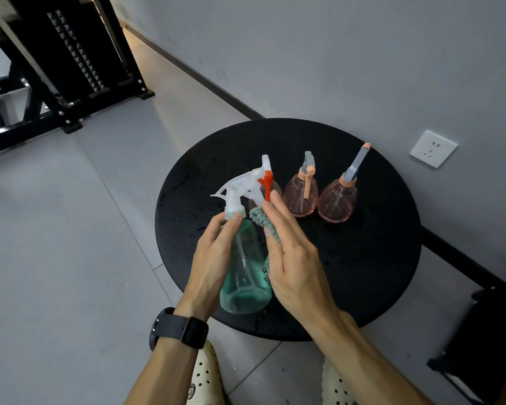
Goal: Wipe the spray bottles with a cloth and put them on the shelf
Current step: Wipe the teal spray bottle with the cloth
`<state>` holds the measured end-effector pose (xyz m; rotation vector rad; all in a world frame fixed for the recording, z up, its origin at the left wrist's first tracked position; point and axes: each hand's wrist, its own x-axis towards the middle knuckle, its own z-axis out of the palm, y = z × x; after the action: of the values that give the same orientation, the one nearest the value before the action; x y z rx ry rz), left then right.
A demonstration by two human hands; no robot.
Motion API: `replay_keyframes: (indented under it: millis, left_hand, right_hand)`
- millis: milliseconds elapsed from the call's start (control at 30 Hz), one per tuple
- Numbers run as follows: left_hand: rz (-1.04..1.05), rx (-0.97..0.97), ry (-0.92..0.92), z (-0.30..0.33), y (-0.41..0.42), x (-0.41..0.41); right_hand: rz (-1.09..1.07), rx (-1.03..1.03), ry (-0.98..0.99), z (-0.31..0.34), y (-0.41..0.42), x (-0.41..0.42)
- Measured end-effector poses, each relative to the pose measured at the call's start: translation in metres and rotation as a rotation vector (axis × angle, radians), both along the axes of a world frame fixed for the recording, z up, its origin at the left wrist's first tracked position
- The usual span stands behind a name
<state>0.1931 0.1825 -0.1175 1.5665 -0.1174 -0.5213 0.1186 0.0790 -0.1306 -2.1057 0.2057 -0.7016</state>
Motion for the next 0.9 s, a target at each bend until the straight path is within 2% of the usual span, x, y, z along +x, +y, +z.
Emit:
replay_keyframes:
  millis: [200, 367, 567, 700, 900]
  left_hand:
    - [0.094, 0.088, -0.054, -0.003, -0.003, -0.003]
    - [-0.005, 0.087, -0.087, -0.003, -0.003, -0.006]
    - [-0.093, 0.096, -0.09, -0.007, -0.006, -0.006]
    - [-0.075, 0.124, -0.11, -0.007, -0.007, -0.007]
    - [-0.052, 0.125, -0.13, -0.01, -0.005, -0.003]
  right_hand:
    - [-0.031, 0.125, -0.042, 0.009, 0.002, 0.005]
    - [-0.104, 0.292, -0.038, 0.017, -0.005, 0.004]
    - [-0.029, 0.389, 0.034, 0.018, 0.003, 0.003]
    - [0.022, 0.358, 0.03, 0.013, 0.015, 0.003]
    - [0.107, 0.205, 0.042, 0.009, 0.023, -0.001]
